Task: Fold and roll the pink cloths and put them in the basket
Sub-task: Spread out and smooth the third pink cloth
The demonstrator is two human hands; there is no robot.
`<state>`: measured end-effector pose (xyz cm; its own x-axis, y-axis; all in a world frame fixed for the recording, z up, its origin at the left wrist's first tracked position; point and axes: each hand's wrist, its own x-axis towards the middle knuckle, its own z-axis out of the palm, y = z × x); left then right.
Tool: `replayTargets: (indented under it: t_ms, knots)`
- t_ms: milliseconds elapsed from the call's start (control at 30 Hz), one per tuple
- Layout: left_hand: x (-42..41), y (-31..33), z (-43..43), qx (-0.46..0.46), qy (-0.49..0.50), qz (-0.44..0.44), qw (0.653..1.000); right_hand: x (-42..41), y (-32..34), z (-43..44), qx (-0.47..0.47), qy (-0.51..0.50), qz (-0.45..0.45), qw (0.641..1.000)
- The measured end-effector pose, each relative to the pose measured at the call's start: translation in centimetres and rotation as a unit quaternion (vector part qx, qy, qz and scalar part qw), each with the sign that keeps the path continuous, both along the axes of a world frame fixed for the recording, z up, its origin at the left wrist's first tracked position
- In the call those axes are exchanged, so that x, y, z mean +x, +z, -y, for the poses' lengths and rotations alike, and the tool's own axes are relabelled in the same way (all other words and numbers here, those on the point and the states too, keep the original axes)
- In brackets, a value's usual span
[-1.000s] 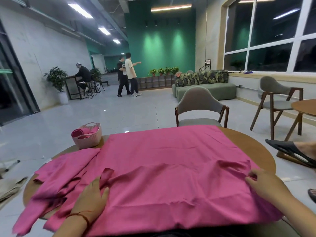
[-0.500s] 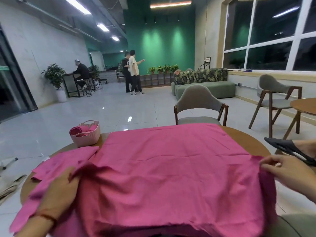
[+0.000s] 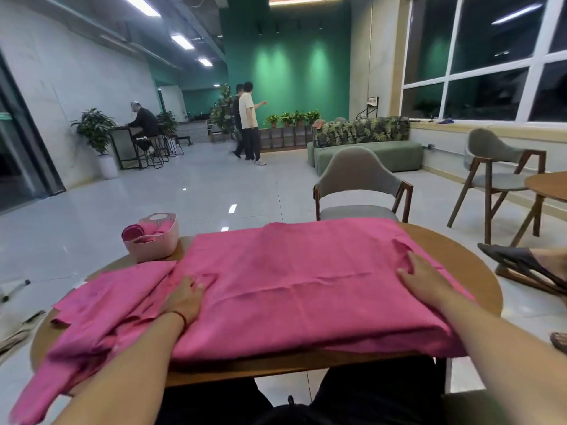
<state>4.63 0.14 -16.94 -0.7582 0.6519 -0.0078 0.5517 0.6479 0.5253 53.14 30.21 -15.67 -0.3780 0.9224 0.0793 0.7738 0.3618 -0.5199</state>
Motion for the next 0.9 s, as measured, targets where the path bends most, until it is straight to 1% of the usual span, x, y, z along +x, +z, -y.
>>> replayTargets:
  t_ms: [67, 133, 233, 333, 533, 633, 767, 900]
  knots:
    - [-2.9, -2.4, -0.3, -0.006, 0.019, 0.007, 1.000, 0.1, -1.9, -0.7, 0.016, -0.010, 0.035, 0.999]
    - [-3.9, -2.9, -0.2, -0.023, 0.017, 0.000, 1.000, 0.6, -1.9, -0.6, 0.018, -0.013, 0.060, 0.998]
    - [-1.6, -1.8, 1.3, -0.020, 0.016, -0.031, 0.999, 1.7, -1.2, 0.5, 0.022, -0.007, 0.076, 0.997]
    - [0.2, -1.3, 2.8, -0.030, -0.005, -0.053, 0.998, 3.0, -1.5, 1.3, 0.029, -0.006, 0.089, 0.996]
    - [3.6, -2.8, 8.9, -0.023, -0.015, -0.100, 0.995, 6.2, -2.3, 5.5, 0.032, -0.026, 0.108, 0.993]
    - [5.5, -3.6, 12.3, -0.006, -0.014, -0.102, 0.995, 8.3, -2.6, 8.5, 0.020, -0.052, 0.095, 0.994]
    - [7.1, -3.6, 15.3, -0.015, -0.012, -0.115, 0.993, 10.6, -2.0, 11.1, 0.000, -0.065, 0.077, 0.995]
    - [6.2, -1.4, 14.5, 0.012, -0.015, -0.153, 0.988, 10.4, 0.9, 11.3, 0.050, -0.091, -0.004, 0.995]
